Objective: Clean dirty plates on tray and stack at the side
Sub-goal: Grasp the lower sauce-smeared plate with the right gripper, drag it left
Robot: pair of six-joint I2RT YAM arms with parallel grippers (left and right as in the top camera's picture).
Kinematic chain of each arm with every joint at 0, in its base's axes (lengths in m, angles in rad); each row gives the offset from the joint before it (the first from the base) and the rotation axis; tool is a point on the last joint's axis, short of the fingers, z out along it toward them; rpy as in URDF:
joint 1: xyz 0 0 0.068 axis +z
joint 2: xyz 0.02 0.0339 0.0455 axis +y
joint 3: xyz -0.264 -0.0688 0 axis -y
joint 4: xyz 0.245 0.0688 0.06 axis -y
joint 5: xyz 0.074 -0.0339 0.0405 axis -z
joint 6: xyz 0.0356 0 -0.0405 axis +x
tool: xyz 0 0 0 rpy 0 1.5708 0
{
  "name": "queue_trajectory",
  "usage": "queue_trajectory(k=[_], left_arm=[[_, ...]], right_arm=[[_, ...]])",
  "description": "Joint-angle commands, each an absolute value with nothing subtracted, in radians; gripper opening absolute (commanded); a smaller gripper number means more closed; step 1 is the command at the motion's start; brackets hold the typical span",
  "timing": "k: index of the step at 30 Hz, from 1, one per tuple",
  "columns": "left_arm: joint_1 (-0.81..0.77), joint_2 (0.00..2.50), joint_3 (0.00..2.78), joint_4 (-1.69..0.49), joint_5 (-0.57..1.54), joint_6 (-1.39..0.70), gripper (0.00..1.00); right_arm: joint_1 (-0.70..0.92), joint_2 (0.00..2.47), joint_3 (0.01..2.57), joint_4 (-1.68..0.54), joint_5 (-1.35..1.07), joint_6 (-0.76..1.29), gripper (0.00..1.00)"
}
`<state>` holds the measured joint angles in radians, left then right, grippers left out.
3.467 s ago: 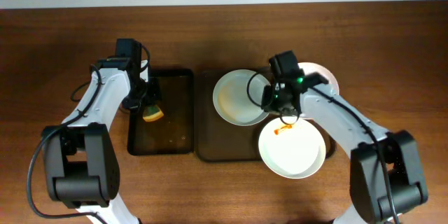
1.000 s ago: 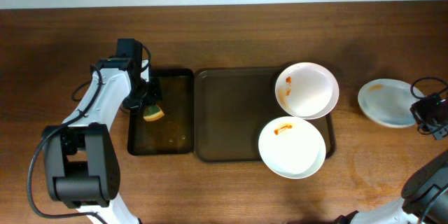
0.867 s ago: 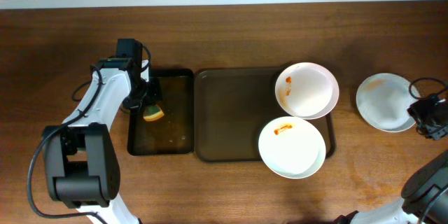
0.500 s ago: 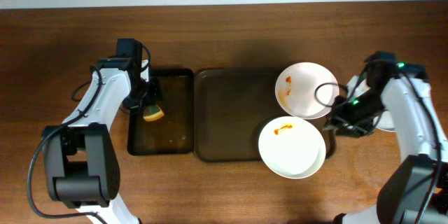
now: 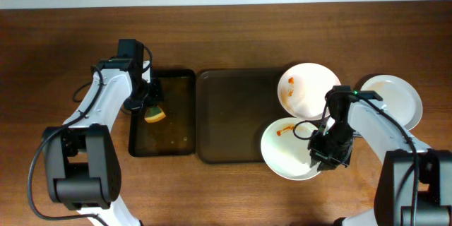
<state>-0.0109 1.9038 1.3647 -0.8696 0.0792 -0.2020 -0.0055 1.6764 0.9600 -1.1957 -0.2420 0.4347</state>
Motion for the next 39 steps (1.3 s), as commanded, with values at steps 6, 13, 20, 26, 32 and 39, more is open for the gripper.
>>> queue_trajectory(k=[6, 13, 20, 26, 32, 39], left_arm=[[-0.015, 1.898, 1.362, -0.868, 0.091, -0.186, 0.0], [-0.018, 1.898, 1.362, -0.867, 0.091, -0.186, 0.0], [-0.018, 1.898, 1.362, -0.867, 0.091, -0.186, 0.0], [-0.018, 1.898, 1.362, -0.867, 0.09, -0.186, 0.0], [-0.02, 1.898, 1.362, -0.844, 0.09, -0.139, 0.0], [-0.094, 1.898, 1.269, -0.746, 0.078, -0.074, 0.0]], right_arm=[[-0.008, 1.347, 1.098, -1.303, -0.273, 0.447, 0.82], [0.002, 1.37, 0.87, -1.243, -0.209, 0.64, 0.43], [0.013, 1.37, 0.679, -0.982, -0.169, 0.724, 0.21], [0.02, 1.37, 0.745, -1.049, -0.171, 0.696, 0.04], [0.214, 1.37, 1.048, -1.031, -0.019, 0.432, 0.04], [0.375, 1.547, 1.053, -0.813, 0.039, 0.316, 0.04]])
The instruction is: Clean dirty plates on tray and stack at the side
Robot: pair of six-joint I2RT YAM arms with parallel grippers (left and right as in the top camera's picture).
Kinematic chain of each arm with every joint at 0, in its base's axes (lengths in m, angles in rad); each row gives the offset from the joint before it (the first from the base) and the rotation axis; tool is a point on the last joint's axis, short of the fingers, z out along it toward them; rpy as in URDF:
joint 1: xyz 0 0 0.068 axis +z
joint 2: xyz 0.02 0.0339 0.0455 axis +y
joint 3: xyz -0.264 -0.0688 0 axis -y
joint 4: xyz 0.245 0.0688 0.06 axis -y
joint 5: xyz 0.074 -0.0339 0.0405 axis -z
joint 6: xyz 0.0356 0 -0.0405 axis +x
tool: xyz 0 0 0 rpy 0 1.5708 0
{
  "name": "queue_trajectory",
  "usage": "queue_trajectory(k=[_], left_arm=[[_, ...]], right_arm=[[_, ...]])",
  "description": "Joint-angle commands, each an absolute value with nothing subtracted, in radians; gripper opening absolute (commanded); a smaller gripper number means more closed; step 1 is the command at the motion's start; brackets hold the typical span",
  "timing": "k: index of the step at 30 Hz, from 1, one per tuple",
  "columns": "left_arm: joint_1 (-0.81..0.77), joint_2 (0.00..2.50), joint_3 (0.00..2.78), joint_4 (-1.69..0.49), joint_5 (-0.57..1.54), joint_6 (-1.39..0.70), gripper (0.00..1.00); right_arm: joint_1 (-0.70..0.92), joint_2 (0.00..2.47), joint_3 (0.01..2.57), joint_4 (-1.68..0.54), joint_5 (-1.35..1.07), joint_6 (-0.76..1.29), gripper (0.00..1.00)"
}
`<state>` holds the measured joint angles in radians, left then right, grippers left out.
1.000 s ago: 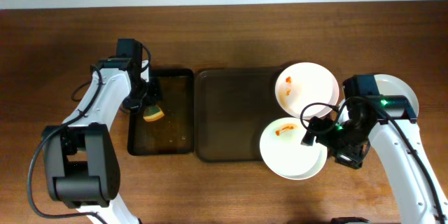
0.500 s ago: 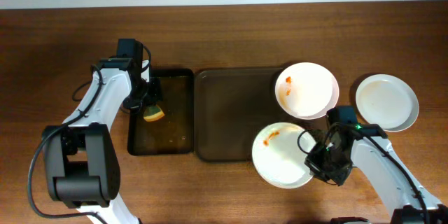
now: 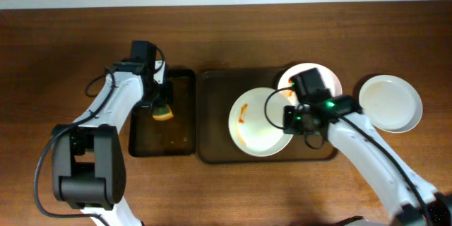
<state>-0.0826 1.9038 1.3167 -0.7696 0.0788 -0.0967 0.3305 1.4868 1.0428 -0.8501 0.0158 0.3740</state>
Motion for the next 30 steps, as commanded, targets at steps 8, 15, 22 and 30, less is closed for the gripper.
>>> queue_trajectory(k=[8, 15, 22, 30], left_arm=[[-0.094, 1.899, 1.209, -0.718, 0.036, -0.089, 0.78], [-0.094, 1.899, 1.166, -0.751, 0.038, -0.119, 0.0], [-0.08, 1.899, 1.211, -0.617, 0.037, -0.119, 0.8], [-0.084, 1.963, 1.244, -0.6, 0.034, -0.118, 0.07]], right_arm=[[0.399, 1.64, 1.053, -0.762, 0.039, 0.292, 0.04], [0.399, 1.64, 1.052, -0.77, 0.039, 0.292, 0.04], [0.399, 1.64, 1.052, -0.763, 0.038, 0.292, 0.04], [0.399, 1.64, 1.052, -0.765, 0.039, 0.292, 0.04]])
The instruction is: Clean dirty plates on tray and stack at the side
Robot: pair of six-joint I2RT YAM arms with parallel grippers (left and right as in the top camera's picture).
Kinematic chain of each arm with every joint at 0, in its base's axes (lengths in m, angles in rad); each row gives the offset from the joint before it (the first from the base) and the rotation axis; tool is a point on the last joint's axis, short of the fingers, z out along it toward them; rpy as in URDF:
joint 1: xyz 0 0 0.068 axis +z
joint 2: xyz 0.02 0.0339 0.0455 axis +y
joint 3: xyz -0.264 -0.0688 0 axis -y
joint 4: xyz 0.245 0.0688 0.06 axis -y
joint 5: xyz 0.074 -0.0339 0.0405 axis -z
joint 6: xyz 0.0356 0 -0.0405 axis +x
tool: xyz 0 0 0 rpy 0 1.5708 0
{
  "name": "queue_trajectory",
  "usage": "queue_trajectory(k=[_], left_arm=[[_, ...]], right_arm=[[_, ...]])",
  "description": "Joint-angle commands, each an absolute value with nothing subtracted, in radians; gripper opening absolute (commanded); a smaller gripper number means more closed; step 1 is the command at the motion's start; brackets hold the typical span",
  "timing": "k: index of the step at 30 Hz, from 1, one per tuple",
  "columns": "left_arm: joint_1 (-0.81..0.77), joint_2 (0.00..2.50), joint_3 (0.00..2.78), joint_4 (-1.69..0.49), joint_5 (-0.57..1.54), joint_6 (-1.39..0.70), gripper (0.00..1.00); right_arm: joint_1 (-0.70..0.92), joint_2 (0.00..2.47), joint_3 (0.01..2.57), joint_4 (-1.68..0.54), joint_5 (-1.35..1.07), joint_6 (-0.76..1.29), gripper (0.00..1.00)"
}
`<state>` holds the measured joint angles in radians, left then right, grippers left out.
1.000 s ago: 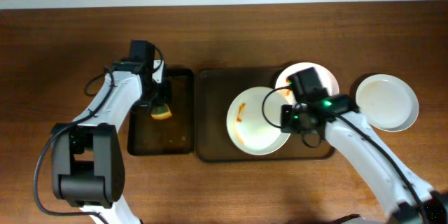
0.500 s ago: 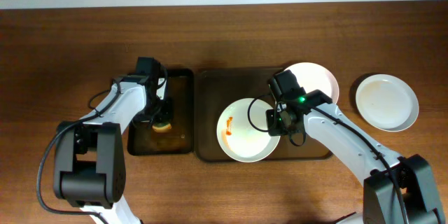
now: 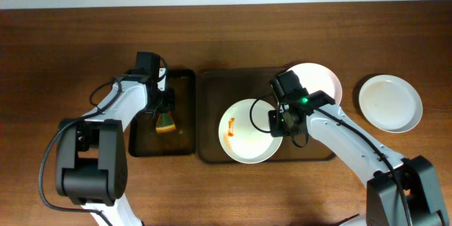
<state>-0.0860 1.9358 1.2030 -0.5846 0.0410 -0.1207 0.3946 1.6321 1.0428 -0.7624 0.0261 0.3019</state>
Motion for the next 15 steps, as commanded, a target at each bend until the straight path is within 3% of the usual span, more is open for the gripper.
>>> queue_trajectory(k=[1, 2, 4, 10, 11, 13, 14, 15], left_arm=[[-0.084, 1.963, 1.274, -0.635, 0.034, -0.118, 0.87], [-0.084, 1.963, 1.305, -0.698, 0.034, -0.118, 0.93], [-0.084, 1.963, 1.32, -0.795, 0.053, -0.119, 0.7], [-0.085, 1.964, 1.319, -0.872, 0.064, -0.119, 0.71], [-0.085, 1.964, 1.319, -0.872, 0.064, -0.119, 0.72], [-0.085, 1.964, 1.319, -0.875, 0.064, -0.119, 0.72], [-0.085, 1.964, 1.319, -0.873, 0.064, -0.119, 0.73], [-0.091, 1.964, 1.319, -0.873, 0.064, -0.119, 0.73]], right_arm=[[0.399, 1.64, 1.052, -0.767, 0.039, 0.292, 0.04], [0.399, 1.64, 1.052, -0.771, 0.038, 0.292, 0.04], [0.399, 1.64, 1.052, -0.773, 0.038, 0.292, 0.04], [0.397, 1.687, 0.966, -0.642, 0.094, 0.301, 0.05], [0.398, 1.708, 0.966, -0.61, 0.08, 0.303, 0.11], [0.397, 1.71, 0.968, -0.575, 0.087, 0.304, 0.54], [0.397, 1.71, 0.986, -0.575, 0.083, 0.304, 0.63], [0.397, 1.71, 1.016, -0.613, 0.083, 0.304, 0.63]])
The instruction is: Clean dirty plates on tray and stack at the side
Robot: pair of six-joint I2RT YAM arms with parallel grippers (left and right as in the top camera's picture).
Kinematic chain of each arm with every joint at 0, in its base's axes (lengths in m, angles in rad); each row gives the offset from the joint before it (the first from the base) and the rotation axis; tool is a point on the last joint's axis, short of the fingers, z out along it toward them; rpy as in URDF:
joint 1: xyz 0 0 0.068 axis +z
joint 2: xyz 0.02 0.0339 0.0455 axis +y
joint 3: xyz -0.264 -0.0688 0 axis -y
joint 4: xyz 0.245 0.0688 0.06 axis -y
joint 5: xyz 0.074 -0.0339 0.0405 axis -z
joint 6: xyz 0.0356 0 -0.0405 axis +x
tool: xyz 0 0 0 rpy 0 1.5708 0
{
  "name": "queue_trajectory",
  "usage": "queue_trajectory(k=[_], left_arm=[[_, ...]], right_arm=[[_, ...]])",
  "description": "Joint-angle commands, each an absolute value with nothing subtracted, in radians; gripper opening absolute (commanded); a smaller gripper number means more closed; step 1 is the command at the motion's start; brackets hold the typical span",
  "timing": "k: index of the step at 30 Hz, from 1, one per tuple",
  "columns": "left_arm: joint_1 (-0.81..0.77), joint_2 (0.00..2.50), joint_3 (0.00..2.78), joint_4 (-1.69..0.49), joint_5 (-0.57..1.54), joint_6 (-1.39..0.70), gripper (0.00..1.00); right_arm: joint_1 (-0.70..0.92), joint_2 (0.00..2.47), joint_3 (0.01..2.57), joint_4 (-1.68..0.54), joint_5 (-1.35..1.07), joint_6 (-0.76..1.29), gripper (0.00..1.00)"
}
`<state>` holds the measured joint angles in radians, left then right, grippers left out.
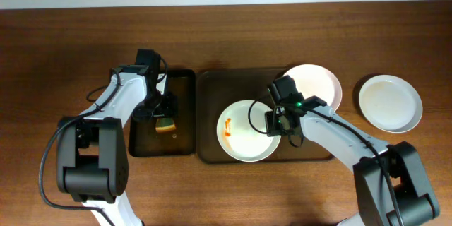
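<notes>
A white plate (pixel 244 132) with an orange smear near its left rim lies in the middle of the dark tray (pixel 212 113). My right gripper (pixel 277 122) is shut on that plate's right rim. Another white plate (pixel 318 81) rests at the tray's back right corner, partly behind the right arm. A clean white plate (pixel 390 103) sits on the table at the right. My left gripper (pixel 164 113) is shut on a yellow sponge (pixel 165 125) over the small dark basin (pixel 185 116).
The small dark basin left of the tray holds some liquid. Cables run along both arms. Bare wooden table surrounds the tray, with a white wall edge at the back.
The smeared plate has shifted slightly left on the tray with my right gripper on its rim. My left gripper with the sponge has moved a little lower and rightwards in the basin.
At first my right gripper held a smeared plate at the tray's front right corner while my left held the sponge over the basin. Then the plate was mid-tray, then further left. Now it lies near the tray's middle, with the sponge low in the basin.
</notes>
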<state>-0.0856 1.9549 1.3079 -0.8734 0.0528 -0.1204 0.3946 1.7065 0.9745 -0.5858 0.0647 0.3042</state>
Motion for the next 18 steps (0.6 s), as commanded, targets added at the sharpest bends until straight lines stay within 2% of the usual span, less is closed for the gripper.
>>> queue_trajectory(k=[1, 2, 4, 5, 7, 8, 10, 13, 15, 16, 17, 18], left_arm=[[-0.101, 1.964, 1.319, -0.873, 0.064, -0.118, 0.73], [-0.105, 1.964, 1.319, -0.876, 0.064, -0.118, 0.73], [-0.105, 1.964, 1.319, -0.881, 0.064, -0.118, 0.73], [-0.105, 1.964, 1.319, -0.879, 0.064, -0.118, 0.73], [-0.105, 1.964, 1.319, -0.877, 0.064, -0.118, 0.73], [-0.105, 1.964, 1.319, -0.877, 0.064, -0.118, 0.73], [-0.105, 1.964, 1.319, -0.876, 0.064, -0.118, 0.69], [-0.105, 1.964, 1.319, -0.863, 0.064, -0.118, 0.68], [-0.108, 1.964, 1.315, -0.837, 0.064, -0.118, 0.66], [-0.112, 1.964, 1.313, -0.828, 0.064, -0.118, 0.5], [-0.116, 1.964, 1.312, -0.829, 0.064, -0.118, 0.25], [-0.122, 1.964, 1.312, -0.83, 0.064, -0.118, 0.18]], right_arm=[[0.397, 1.71, 1.056, -0.676, 0.083, 0.303, 0.6], [0.397, 1.71, 1.073, -0.714, 0.078, 0.304, 0.5], [0.397, 1.713, 1.062, -0.731, 0.032, 0.305, 0.38], [0.397, 1.713, 1.039, -0.728, 0.02, 0.354, 0.26], [0.397, 1.721, 0.99, -0.676, 0.019, 0.387, 0.22], [0.397, 1.73, 0.975, -0.64, 0.02, 0.387, 0.04], [0.397, 1.731, 0.974, -0.621, 0.055, 0.44, 0.04], [0.368, 1.731, 0.974, -0.602, 0.064, 0.561, 0.04], [0.35, 1.731, 0.974, -0.615, 0.056, 0.56, 0.04], [0.345, 1.731, 0.974, -0.625, 0.052, 0.559, 0.04], [0.345, 1.731, 0.974, -0.641, 0.053, 0.559, 0.04], [0.345, 1.731, 0.974, -0.651, 0.054, 0.559, 0.04]])
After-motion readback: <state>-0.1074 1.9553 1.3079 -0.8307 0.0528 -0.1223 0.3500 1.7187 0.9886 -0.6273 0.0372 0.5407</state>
